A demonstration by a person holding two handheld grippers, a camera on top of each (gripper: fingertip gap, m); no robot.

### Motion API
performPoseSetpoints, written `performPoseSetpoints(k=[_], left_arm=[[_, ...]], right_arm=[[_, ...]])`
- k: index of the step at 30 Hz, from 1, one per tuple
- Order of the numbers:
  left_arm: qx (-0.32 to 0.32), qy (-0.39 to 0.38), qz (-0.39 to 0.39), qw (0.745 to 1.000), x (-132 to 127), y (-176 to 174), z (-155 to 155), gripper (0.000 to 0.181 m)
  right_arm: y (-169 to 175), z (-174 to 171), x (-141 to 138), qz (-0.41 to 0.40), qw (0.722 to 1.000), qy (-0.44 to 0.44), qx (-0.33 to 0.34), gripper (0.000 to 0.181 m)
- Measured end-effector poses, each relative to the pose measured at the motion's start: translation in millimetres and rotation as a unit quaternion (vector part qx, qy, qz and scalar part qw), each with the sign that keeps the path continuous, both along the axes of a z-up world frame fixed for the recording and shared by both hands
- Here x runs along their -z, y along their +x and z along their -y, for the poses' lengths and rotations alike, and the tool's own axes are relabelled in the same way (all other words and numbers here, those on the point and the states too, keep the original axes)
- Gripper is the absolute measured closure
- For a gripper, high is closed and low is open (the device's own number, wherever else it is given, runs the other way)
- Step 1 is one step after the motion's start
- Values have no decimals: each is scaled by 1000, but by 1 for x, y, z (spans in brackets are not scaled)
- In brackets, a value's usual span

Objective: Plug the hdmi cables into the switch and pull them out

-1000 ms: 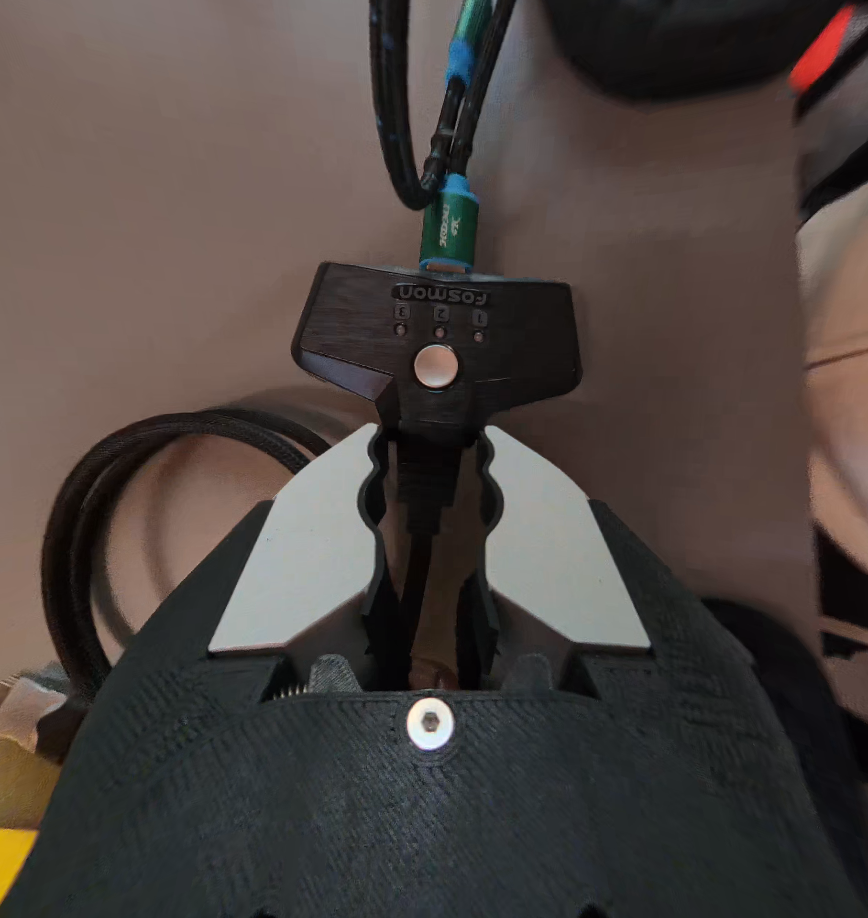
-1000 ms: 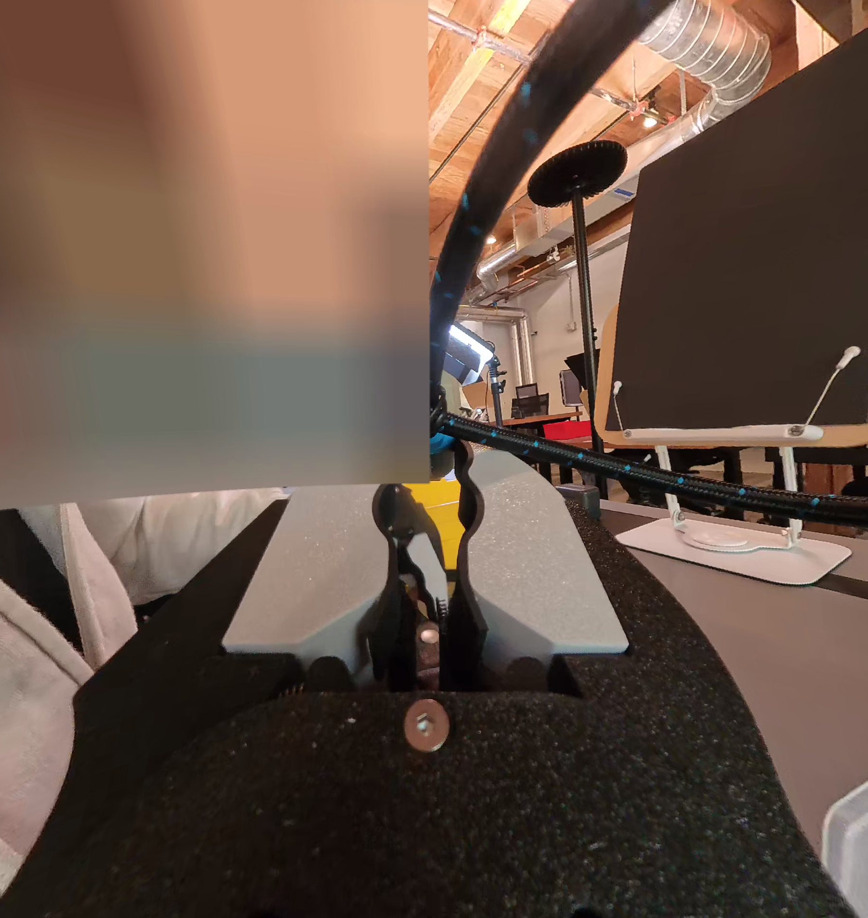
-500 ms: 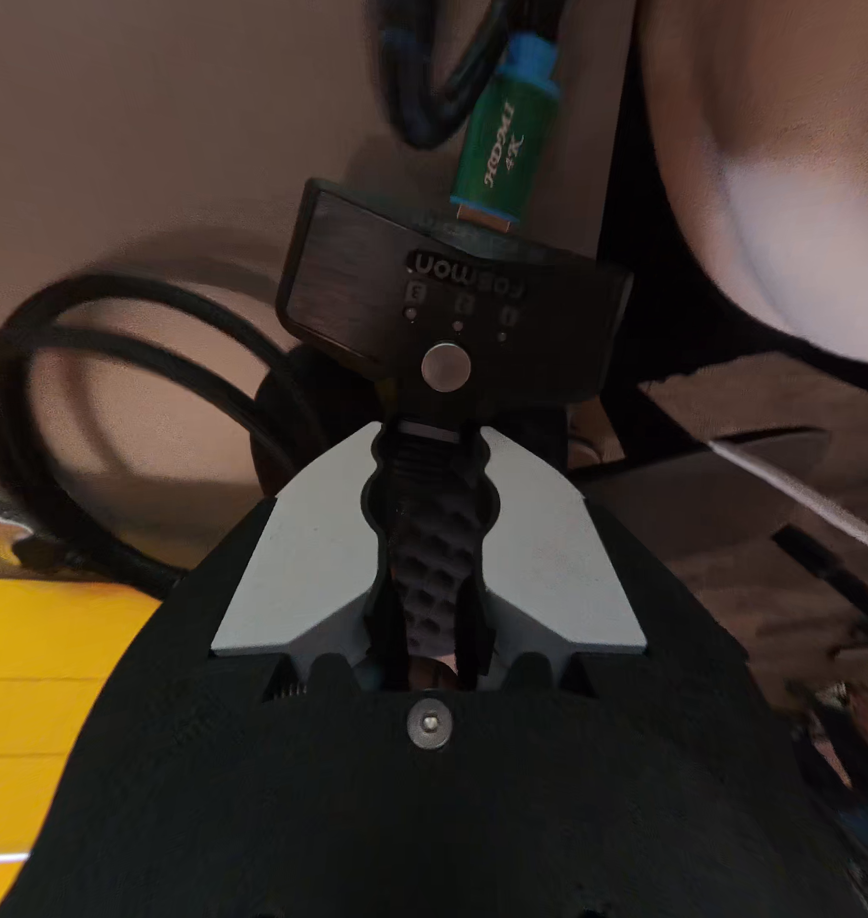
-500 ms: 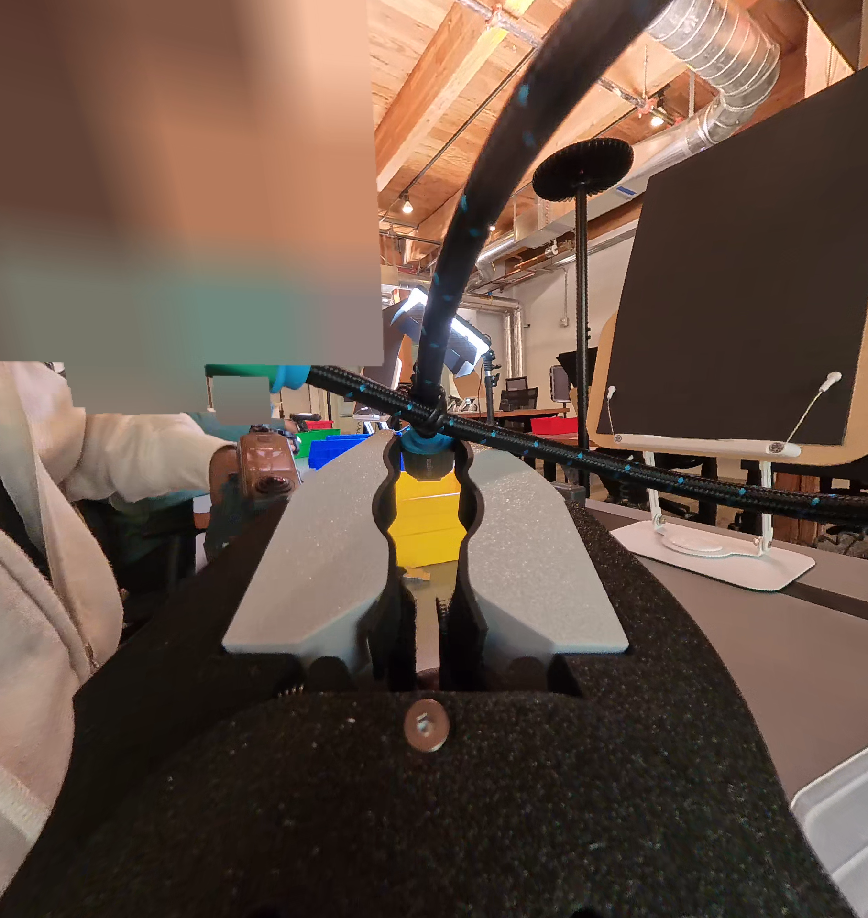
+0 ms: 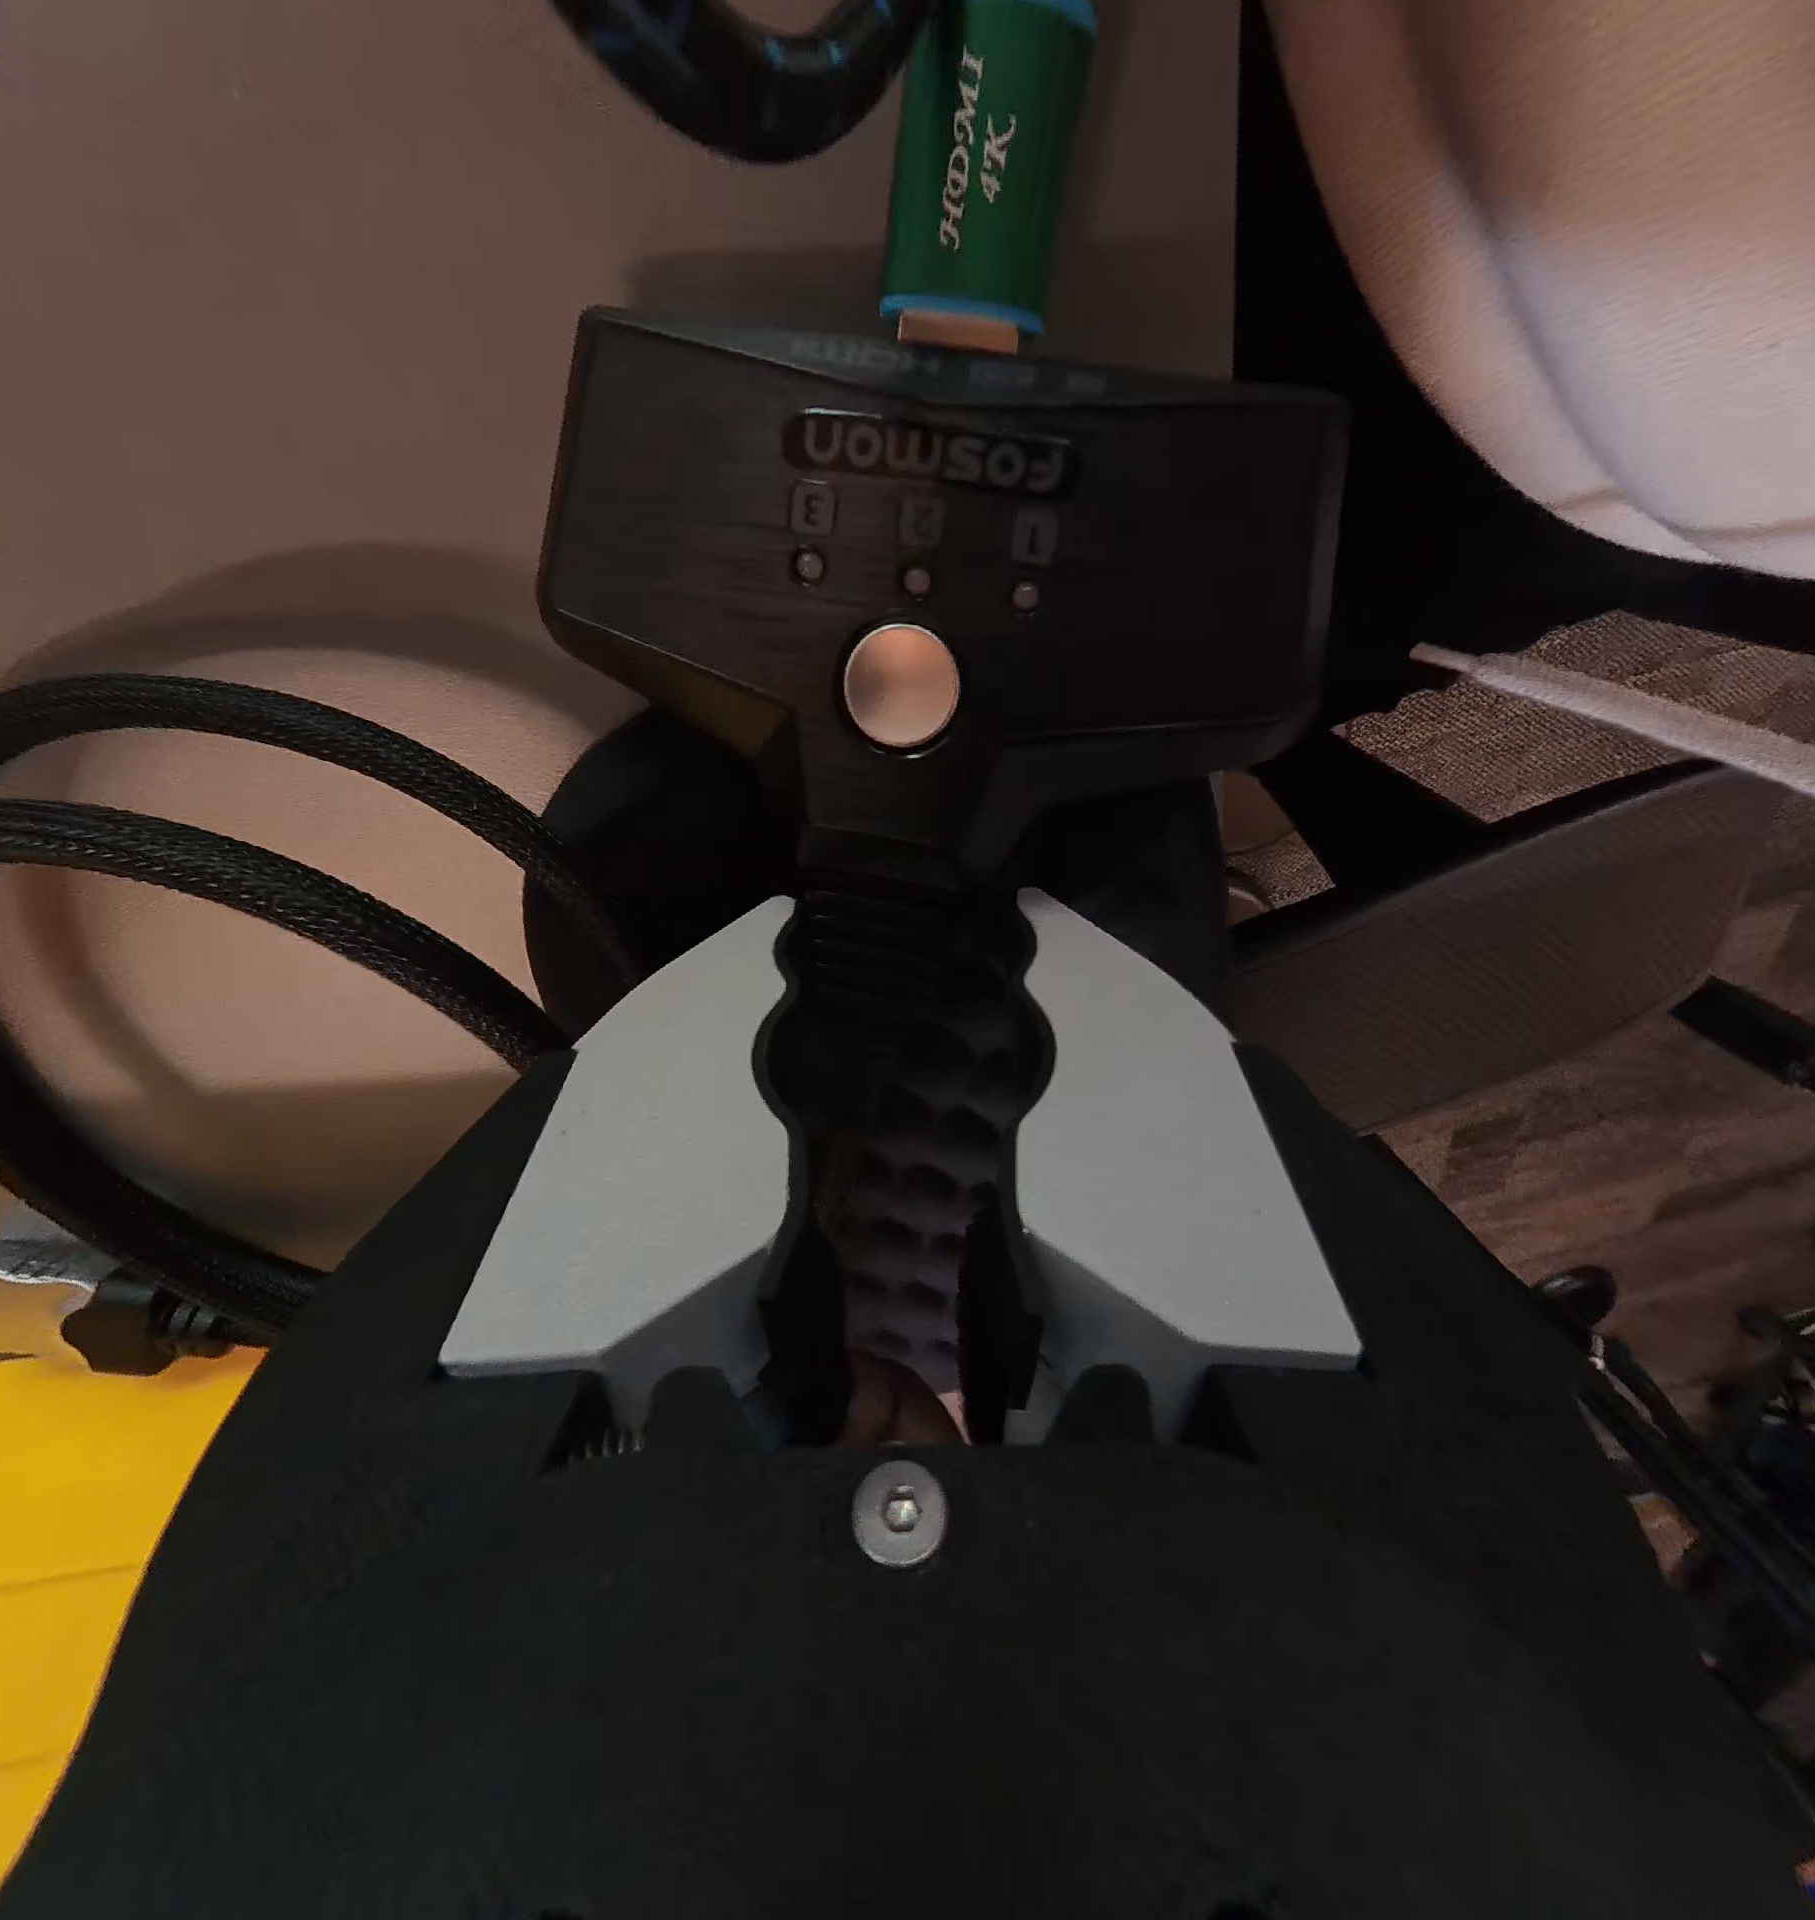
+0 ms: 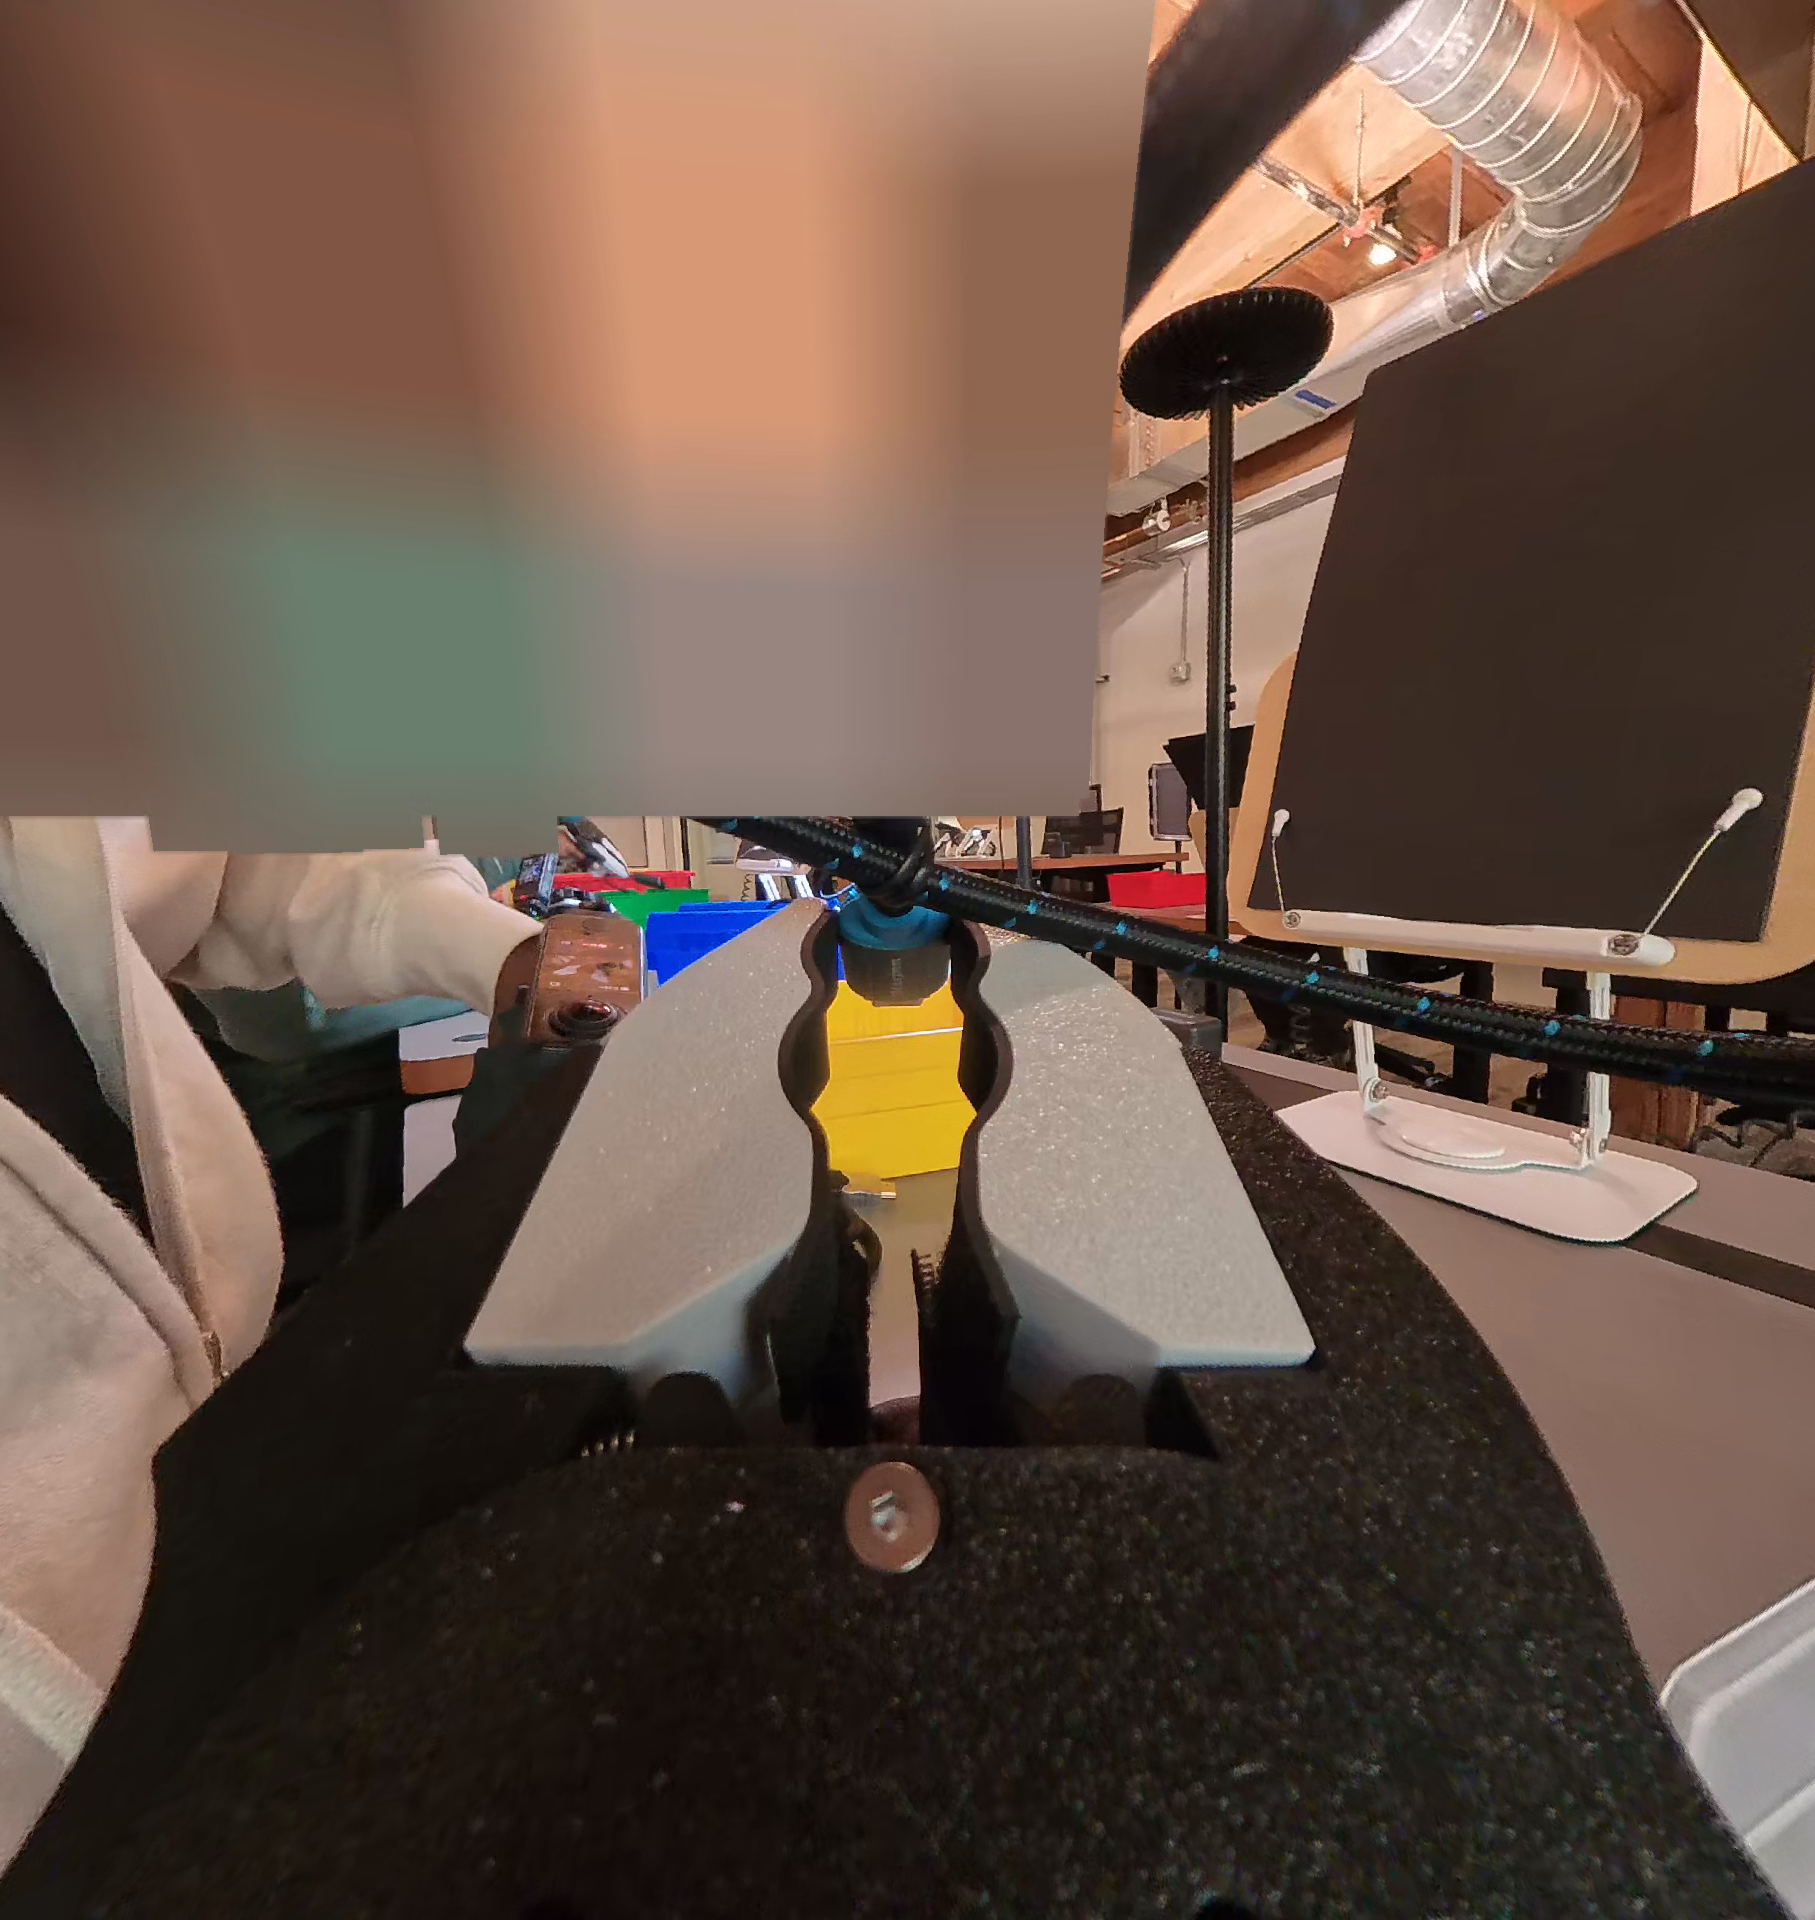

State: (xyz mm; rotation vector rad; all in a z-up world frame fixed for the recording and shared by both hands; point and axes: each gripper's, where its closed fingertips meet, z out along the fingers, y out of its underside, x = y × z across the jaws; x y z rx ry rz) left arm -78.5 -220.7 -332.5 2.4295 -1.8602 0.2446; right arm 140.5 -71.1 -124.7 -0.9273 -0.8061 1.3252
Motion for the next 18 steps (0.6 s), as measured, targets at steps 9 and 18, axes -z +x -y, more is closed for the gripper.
performPoseSetpoints(k=[9,18], left_arm=[[-178,132,264,939,-59,49,-49,158],[-221,277,615,704,-122,90,-99,159]], right_arm=[[7,-4,-4,-20,1000,-11,-7,160],[21,-8,-24,-65,997,-41,-27,161]])
